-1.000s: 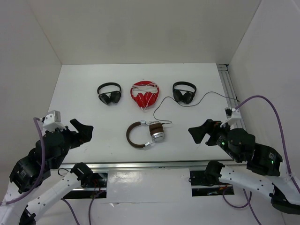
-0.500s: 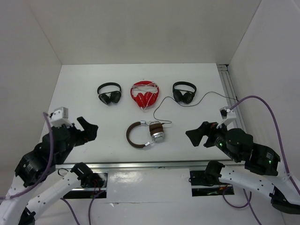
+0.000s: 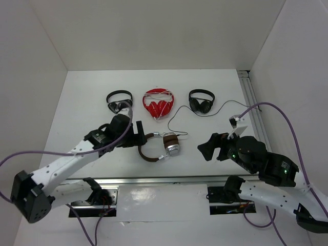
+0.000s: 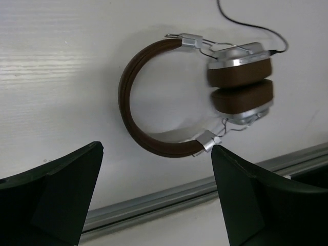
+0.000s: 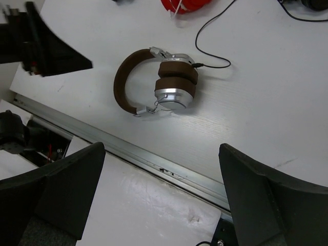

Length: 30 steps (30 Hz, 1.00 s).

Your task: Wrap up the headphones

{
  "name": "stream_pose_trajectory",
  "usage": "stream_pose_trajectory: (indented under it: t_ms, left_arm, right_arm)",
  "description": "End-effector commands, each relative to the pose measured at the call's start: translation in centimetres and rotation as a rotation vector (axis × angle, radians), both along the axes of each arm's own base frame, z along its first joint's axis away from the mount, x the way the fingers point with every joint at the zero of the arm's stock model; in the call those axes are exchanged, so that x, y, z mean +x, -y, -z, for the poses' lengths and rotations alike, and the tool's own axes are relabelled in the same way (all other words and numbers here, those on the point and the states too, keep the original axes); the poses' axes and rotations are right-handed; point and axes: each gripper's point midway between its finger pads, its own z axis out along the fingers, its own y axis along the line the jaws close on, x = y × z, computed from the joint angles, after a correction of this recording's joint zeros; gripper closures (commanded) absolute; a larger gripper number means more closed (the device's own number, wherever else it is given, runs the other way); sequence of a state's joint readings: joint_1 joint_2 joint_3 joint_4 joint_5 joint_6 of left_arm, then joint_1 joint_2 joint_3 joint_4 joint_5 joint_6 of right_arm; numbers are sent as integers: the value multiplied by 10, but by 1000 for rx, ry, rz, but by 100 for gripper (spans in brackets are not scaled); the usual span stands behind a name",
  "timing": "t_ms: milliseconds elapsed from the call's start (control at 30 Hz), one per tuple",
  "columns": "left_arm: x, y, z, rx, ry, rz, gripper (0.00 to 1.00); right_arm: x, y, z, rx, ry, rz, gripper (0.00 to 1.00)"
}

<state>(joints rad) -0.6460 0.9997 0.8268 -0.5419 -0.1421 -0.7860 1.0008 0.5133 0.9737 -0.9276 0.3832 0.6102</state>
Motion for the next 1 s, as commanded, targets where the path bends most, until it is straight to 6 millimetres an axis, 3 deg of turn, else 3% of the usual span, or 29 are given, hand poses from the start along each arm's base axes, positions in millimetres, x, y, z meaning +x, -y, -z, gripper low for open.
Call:
stream_pose_trajectory:
  t_ms: [0, 33, 233, 367, 600, 800, 900, 967]
  left_arm:
    - [27, 20, 3, -19, 24, -10, 0]
    - [27, 23, 26, 28, -36, -1, 0]
    - [29, 25, 83, 143, -157, -15, 0]
    - [28, 27, 96, 153, -165, -19, 4]
    - [22, 12, 135, 251, -248, -75, 25]
    - [10, 3, 159, 322, -302, -96, 27]
    - [7, 1, 163, 332, -319, -104, 54]
    - [5, 1, 161, 342, -323, -108, 79]
  right_arm:
    - [3, -5, -8, 26, 32, -14, 1]
    - [1, -5, -10, 35, 34, -22, 1]
    - [1, -2, -15, 54, 56, -17, 1]
    - [1, -2, -15, 54, 56, -17, 1]
    - [1, -2, -15, 54, 56, -17, 1]
    - [2, -3, -14, 46, 51, -17, 1]
    - [2, -3, -14, 46, 51, -17, 1]
    - [2, -3, -14, 46, 51, -17, 1]
